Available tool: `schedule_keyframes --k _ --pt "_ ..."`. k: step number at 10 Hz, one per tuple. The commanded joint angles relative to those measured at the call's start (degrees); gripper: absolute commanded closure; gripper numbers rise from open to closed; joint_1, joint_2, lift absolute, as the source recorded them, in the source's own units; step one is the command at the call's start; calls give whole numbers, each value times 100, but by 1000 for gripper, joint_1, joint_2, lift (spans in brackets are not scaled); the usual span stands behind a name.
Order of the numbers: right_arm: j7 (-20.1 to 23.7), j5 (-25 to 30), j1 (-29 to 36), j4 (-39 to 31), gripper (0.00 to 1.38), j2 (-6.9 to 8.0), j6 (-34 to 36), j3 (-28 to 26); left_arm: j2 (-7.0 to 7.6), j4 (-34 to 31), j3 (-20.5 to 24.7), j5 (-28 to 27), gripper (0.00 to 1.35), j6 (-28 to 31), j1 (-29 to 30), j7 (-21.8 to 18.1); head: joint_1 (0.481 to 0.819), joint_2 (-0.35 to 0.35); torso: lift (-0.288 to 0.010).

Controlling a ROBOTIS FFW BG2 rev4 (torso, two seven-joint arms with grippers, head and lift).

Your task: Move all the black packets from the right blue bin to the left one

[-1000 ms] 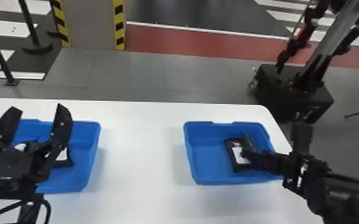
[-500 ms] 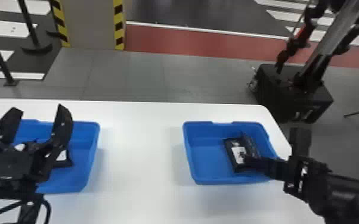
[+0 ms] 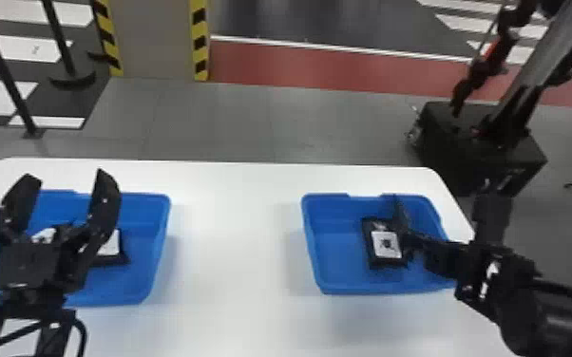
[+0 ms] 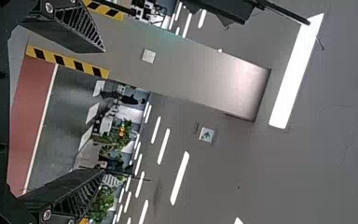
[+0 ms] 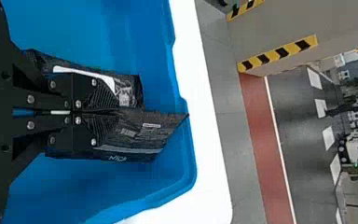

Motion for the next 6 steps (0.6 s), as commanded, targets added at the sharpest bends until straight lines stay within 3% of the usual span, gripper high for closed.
schedule_keyframes --k 1,6 --pt "42 -256 135 -276 1213 15 -123 128 -15 0 -5 17 107 -15 -8 0 695 -144 -110" --pt "464 -564 332 -951 1213 32 -348 356 -15 0 -22 35 107 -29 -22 0 695 -73 -110"
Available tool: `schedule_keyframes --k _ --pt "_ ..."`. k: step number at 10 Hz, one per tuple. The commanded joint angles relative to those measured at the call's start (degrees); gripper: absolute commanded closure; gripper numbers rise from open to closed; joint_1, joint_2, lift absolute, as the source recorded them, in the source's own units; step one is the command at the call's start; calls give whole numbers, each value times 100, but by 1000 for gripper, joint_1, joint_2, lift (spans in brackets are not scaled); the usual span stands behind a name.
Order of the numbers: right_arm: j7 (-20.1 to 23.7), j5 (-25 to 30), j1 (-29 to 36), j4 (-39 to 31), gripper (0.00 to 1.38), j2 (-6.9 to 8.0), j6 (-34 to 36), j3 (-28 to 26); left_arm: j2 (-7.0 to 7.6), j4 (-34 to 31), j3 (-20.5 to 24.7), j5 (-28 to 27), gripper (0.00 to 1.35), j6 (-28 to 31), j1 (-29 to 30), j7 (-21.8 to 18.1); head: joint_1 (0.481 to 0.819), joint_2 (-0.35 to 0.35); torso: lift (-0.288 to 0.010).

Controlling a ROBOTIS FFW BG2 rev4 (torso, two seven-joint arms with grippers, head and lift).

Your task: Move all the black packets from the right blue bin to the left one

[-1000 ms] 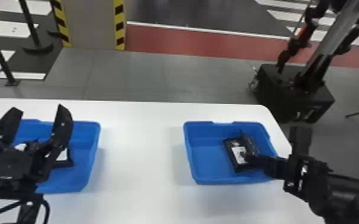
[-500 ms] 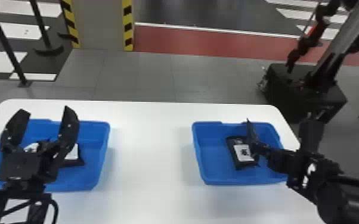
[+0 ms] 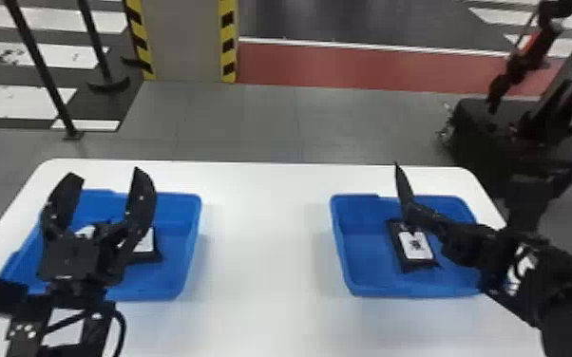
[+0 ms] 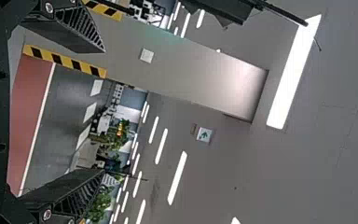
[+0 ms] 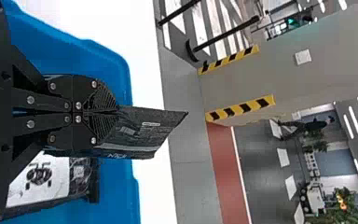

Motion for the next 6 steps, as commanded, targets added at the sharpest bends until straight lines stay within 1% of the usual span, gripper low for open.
schedule_keyframes --k 1,3,4,5,6 --pt "252 -23 -28 -190 1213 -8 -15 108 -15 0 -35 122 107 75 0 0 695 -65 -110" --pt "753 82 -42 -725 1213 -34 -1 319 -15 -14 -290 1001 107 510 -28 -167 695 -29 -110" --pt "1016 91 -182 -781 1213 -96 27 662 -9 -239 -263 1080 107 890 14 -220 695 -22 -110" --pt "1254 144 -464 -668 1213 -157 97 1110 62 -464 -255 1080 105 1410 14 -272 695 2 -110" --pt "1341 64 -703 -514 1213 -219 111 1567 105 -577 -255 1080 98 1889 -56 -378 695 37 -110"
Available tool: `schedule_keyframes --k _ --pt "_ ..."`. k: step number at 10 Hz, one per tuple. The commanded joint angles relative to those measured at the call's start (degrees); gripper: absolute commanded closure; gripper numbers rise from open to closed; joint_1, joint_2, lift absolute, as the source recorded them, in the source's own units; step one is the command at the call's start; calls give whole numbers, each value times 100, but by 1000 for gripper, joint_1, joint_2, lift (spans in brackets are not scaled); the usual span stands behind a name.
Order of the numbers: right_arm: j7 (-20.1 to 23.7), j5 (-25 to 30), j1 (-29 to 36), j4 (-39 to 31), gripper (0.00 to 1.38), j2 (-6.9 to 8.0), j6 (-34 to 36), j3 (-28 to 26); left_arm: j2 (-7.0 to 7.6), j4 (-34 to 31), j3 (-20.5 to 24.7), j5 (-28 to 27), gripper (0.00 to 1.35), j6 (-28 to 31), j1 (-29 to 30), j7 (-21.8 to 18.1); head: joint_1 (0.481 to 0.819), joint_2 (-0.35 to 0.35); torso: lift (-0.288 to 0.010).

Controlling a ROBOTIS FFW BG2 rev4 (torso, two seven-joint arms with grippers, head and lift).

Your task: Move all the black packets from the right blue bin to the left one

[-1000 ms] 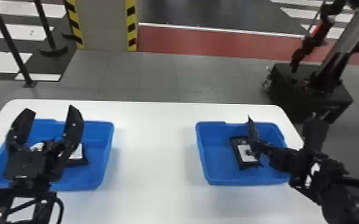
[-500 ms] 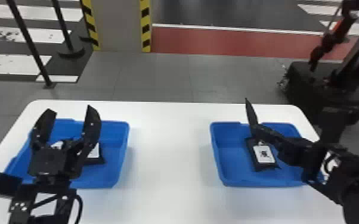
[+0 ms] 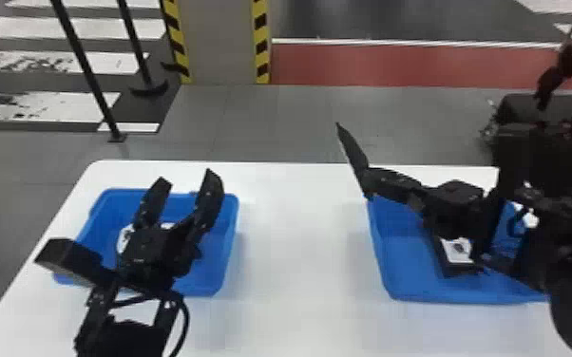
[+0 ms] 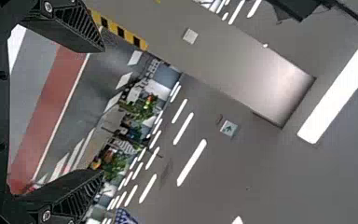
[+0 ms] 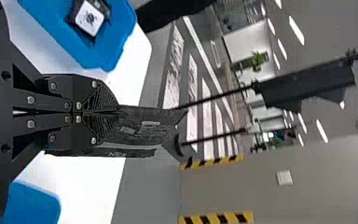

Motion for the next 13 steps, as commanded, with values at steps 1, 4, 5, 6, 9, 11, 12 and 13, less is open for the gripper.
schedule_keyframes --k 1,4,5,6,9,11,12,13 --pt "12 -167 -353 232 1213 -116 12 710 48 -165 17 -6 96 722 -99 -112 695 54 -110" --pt "56 -659 -1056 640 1213 -397 82 2072 74 -334 158 -155 96 1509 -99 -279 695 144 -110" --pt "56 -791 -1309 781 1213 -468 82 2467 74 -390 184 -181 96 1748 -128 -323 695 185 -110" --pt "56 -861 -1450 837 1213 -511 82 2696 83 -404 201 -208 96 1931 -170 -375 695 202 -110" --pt "56 -1010 -1534 949 1213 -555 96 2986 83 -418 245 -225 140 2212 -128 -419 695 246 -110" --pt "56 -1072 -1548 992 1213 -555 82 3004 4 -573 377 -533 575 2240 -113 -393 695 260 -110" --pt "56 -1107 -1590 1062 1213 -555 40 3004 -90 -643 571 -999 990 2086 -170 -455 695 264 -110" --pt "56 -1107 -1618 1076 1213 -555 -2 2995 -90 -643 623 -1034 1234 2283 -226 -472 695 274 -110"
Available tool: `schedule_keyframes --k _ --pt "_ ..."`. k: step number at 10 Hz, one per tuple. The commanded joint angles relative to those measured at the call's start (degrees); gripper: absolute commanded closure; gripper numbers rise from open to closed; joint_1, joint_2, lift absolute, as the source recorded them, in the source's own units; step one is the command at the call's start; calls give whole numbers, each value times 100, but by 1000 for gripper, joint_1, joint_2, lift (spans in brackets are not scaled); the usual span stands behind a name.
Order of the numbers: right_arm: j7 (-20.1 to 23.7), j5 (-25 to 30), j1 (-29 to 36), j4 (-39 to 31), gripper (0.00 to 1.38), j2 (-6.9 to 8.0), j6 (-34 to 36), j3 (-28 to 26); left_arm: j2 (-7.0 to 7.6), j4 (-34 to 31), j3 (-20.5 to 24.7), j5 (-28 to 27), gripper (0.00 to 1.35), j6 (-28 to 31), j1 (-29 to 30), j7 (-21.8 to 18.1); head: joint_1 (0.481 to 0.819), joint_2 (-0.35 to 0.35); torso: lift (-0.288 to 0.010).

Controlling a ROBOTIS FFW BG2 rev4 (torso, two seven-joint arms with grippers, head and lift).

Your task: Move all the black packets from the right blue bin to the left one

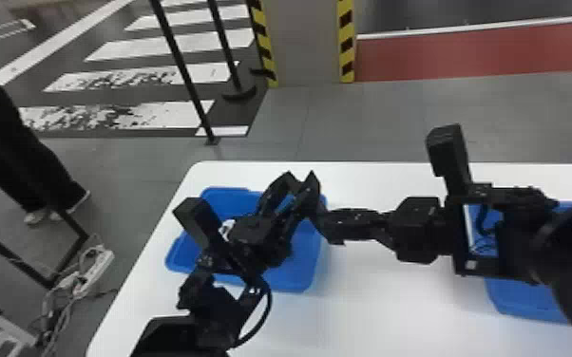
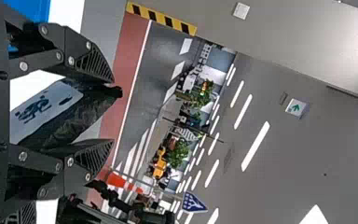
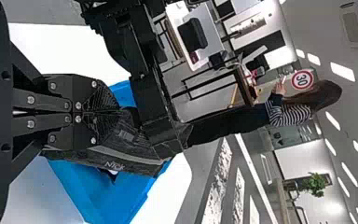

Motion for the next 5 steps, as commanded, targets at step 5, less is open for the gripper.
schedule_keyframes --k 5 --pt "0 -85 -257 635 1139 218 -762 -118 -23 -10 84 62 1225 -141 -7 -51 695 288 -110"
